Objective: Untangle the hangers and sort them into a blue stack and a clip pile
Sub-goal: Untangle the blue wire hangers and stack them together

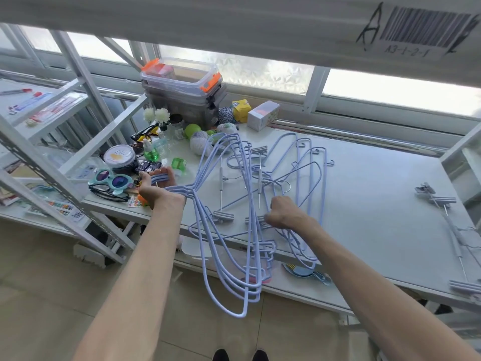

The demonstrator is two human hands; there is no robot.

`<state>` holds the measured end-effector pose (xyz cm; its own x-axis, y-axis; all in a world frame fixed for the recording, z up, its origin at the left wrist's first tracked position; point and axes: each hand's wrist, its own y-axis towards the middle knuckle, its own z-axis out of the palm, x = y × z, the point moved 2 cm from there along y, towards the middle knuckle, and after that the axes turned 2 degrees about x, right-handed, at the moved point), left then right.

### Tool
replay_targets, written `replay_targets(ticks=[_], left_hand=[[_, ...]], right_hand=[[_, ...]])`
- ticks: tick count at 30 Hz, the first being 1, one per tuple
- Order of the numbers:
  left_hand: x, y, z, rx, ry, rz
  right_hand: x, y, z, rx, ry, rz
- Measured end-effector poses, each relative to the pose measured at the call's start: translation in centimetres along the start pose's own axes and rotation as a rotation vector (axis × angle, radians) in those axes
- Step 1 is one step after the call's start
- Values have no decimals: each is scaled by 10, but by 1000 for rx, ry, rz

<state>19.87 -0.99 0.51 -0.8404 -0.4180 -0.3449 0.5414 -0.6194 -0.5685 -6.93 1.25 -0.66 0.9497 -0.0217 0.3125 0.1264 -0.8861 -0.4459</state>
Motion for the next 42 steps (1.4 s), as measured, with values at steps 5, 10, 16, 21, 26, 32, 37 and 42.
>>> replay_targets(ticks=[5,10,16,21,26,32,37,42], left_hand=[[-2,1,-4,8,-4,2],[-2,4,-5,12,-3,-13],[0,8,-3,23,-22,-12],[3,6,4,27,15,-26],[0,1,13,49,69,-46],[9,-4,16,55,88,-99],[40,-25,17,100,80,-162],[83,-57,15,159,34,-255]], right_hand=[[7,26,16,-88,281,114],[13,39,17,-192,349,148],[22,38,13,-376,429,111],[25,31,12,-489,450,80],[20,18,6,-561,448,56],[-5,-1,-14,-606,370,86],[-46,-27,-21,-650,361,159],[-97,-56,-21,-671,387,247]])
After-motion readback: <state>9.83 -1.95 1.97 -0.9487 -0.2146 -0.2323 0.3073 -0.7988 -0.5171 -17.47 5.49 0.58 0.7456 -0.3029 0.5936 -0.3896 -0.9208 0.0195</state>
